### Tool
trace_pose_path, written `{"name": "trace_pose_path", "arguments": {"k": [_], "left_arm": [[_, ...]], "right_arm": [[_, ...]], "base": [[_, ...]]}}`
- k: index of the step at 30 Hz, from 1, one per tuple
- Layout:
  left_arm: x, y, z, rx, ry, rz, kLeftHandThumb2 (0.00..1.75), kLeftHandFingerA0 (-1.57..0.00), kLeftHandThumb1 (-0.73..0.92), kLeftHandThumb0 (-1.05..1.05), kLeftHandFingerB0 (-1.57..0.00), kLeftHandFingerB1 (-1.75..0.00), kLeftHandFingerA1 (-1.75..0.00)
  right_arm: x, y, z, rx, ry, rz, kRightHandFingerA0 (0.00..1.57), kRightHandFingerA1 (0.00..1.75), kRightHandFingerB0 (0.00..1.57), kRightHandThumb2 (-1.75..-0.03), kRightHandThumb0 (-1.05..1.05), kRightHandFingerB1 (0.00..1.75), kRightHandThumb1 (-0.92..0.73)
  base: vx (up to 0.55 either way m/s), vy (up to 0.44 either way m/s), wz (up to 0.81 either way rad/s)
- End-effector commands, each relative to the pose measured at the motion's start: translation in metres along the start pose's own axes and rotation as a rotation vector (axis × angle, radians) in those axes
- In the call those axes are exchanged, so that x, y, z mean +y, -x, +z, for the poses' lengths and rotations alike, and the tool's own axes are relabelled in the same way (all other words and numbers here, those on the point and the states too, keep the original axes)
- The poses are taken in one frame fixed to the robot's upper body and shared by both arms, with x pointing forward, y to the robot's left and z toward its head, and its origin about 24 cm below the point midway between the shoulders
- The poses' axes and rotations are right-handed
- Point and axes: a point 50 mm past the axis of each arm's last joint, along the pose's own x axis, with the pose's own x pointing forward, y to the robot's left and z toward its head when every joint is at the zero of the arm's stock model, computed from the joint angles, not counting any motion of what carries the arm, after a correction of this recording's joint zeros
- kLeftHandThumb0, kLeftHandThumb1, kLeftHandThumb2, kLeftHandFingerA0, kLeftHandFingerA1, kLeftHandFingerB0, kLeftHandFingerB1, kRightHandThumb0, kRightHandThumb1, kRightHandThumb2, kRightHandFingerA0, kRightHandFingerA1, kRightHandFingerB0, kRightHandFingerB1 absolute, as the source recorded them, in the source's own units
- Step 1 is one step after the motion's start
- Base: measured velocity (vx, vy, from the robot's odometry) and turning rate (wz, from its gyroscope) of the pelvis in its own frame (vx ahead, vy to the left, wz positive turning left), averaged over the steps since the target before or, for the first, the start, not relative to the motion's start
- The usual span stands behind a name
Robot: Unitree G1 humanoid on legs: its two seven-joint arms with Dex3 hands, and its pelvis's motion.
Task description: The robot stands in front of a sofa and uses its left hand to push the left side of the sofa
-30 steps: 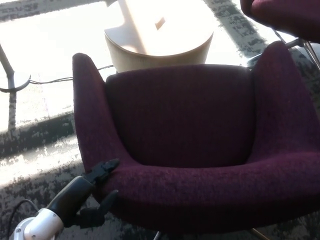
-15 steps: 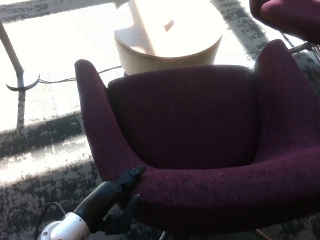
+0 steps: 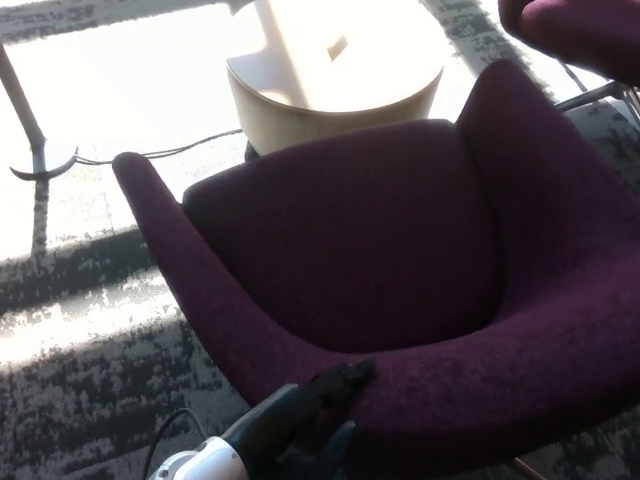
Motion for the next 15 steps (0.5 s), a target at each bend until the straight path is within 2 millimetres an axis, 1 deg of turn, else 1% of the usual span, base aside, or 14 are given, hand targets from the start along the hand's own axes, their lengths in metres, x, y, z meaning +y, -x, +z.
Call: {"name": "trace_pose_path", "arguments": {"k": [1, 2, 3, 4, 5, 6, 8, 13, 14, 15], "left_arm": [[-0.021, -0.014, 0.019, -0.040, -0.051, -0.110, 1.27, -0.05, 0.87, -1.00, -0.10, -0.07, -0.10], [-0.021, -0.014, 0.019, -0.040, -0.051, -0.110, 1.27, -0.05, 0.87, -1.00, -0.10, -0.07, -0.10], [-0.023, -0.015, 0.020, -0.039, -0.047, -0.126, 0.83, 0.00, 0.92, -0.94, 0.00, -0.21, -0.14], [-0.025, -0.016, 0.022, -0.044, -0.043, -0.137, 1.27, 0.00, 0.89, -1.01, -0.03, -0.05, -0.10], [-0.026, -0.017, 0.023, -0.050, -0.041, -0.141, 1.27, 0.00, 0.89, -1.01, -0.03, -0.05, -0.10], [-0.030, -0.020, 0.027, -0.057, -0.068, -0.157, 1.25, -0.02, 0.85, -0.96, -0.04, -0.10, -0.16], [-0.034, -0.023, 0.030, -0.060, -0.088, -0.170, 1.23, -0.03, 0.80, -0.90, -0.04, -0.13, -0.20], [-0.037, -0.025, 0.032, -0.053, -0.124, -0.181, 1.25, -0.03, 0.81, -0.91, -0.04, -0.12, -0.20], [-0.042, -0.029, 0.034, -0.053, -0.172, -0.196, 1.28, -0.05, 0.88, -1.00, -0.09, -0.07, -0.19], [-0.044, -0.030, 0.035, -0.052, -0.172, -0.205, 1.27, -0.05, 0.87, -1.00, -0.10, -0.08, -0.22]], "right_arm": [[-0.003, 0.002, -0.004, 0.012, 0.001, -0.002, 0.83, 0.72, 0.74, -0.60, -0.50, 0.46, -0.67], [-0.003, 0.002, -0.004, 0.012, 0.001, -0.002, 0.83, 0.72, 0.74, -0.60, -0.50, 0.46, -0.67], [-0.003, 0.002, -0.004, 0.017, 0.007, -0.003, 0.82, 0.69, 0.73, -0.61, -0.51, 0.45, -0.68], [-0.003, 0.002, -0.004, 0.017, 0.009, -0.004, 0.83, 0.69, 0.73, -0.60, -0.48, 0.46, -0.67], [-0.003, 0.002, -0.004, 0.015, 0.008, -0.005, 0.83, 0.69, 0.73, -0.60, -0.48, 0.46, -0.67], [-0.004, 0.001, -0.003, 0.011, 0.001, -0.008, 0.83, 0.71, 0.73, -0.60, -0.48, 0.46, -0.66], [-0.005, 0.001, -0.003, 0.005, -0.006, -0.012, 0.83, 0.71, 0.74, -0.60, -0.48, 0.46, -0.66], [-0.004, 0.001, -0.003, 0.009, -0.005, -0.013, 0.83, 0.70, 0.74, -0.60, -0.48, 0.46, -0.66], [-0.004, 0.001, -0.003, 0.010, -0.016, -0.012, 0.84, 0.71, 0.74, -0.60, -0.47, 0.47, -0.65], [-0.004, 0.001, -0.003, 0.011, -0.015, -0.012, 0.84, 0.70, 0.74, -0.60, -0.48, 0.46, -0.65]], "base": [[0.00, 0.000, 0.00], [0.00, 0.000, 0.00], [0.00, 0.000, 0.00], [0.00, 0.000, 0.00], [0.00, 0.000, 0.00], [0.00, 0.000, 0.00], [0.00, 0.000, 0.00], [0.00, 0.000, 0.00], [0.00, 0.000, 0.00], [0.00, 0.000, 0.00]]}}
